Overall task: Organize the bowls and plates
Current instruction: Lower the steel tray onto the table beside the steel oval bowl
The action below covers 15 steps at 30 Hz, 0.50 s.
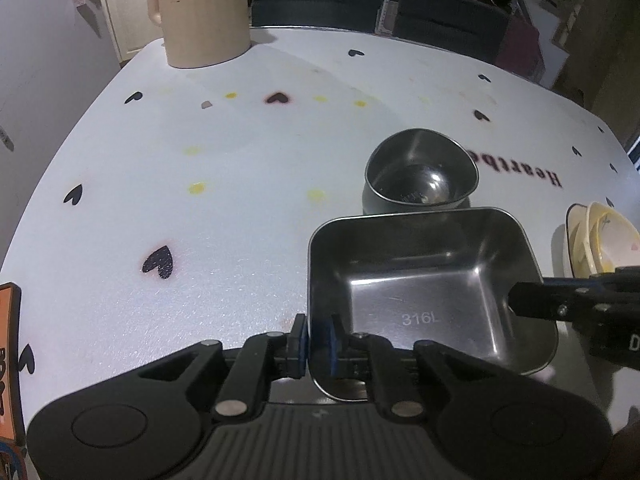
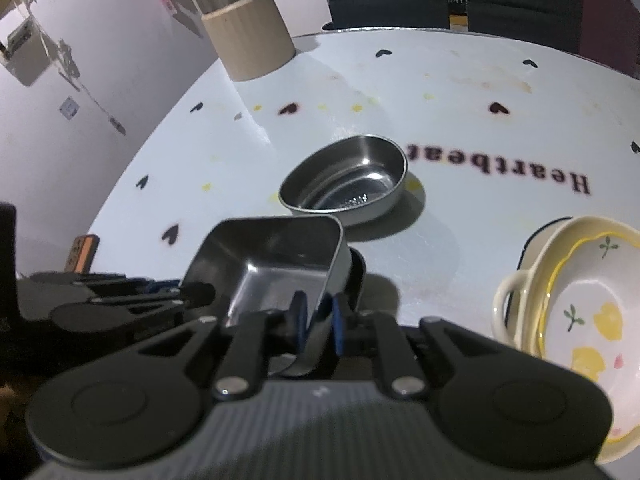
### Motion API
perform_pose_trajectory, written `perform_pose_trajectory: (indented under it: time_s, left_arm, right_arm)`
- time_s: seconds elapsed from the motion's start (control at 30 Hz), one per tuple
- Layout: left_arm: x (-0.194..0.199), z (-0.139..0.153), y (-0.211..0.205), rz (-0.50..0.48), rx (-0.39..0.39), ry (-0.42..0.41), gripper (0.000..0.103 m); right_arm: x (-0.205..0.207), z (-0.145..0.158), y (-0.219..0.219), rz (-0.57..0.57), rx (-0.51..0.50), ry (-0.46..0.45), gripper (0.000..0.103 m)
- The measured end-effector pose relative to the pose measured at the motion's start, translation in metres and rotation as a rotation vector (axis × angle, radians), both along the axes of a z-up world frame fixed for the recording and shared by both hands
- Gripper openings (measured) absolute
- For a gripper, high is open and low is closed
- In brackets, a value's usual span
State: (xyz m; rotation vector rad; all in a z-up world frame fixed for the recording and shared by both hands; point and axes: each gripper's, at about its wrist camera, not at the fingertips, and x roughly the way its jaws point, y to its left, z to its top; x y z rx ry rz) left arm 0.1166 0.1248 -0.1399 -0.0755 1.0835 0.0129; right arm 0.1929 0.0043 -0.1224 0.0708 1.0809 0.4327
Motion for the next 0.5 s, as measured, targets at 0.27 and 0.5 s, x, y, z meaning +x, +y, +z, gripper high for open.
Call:
perform_pose_trajectory:
  time_s: [0.27,0.5]
  left_arm:
    - [0.0,0.001,0.0,-0.013,-0.008,-0.006,0.01]
    - [0.001,0.0,-0.001,-0.019,0.013,-0.002,0.013]
  right_arm:
    - [0.0,-0.009,0.007,0.045,-0.11,-0.002,0.011]
    - [0.004,-0.019,0.005,0.043,-0.123,0.043,0.012]
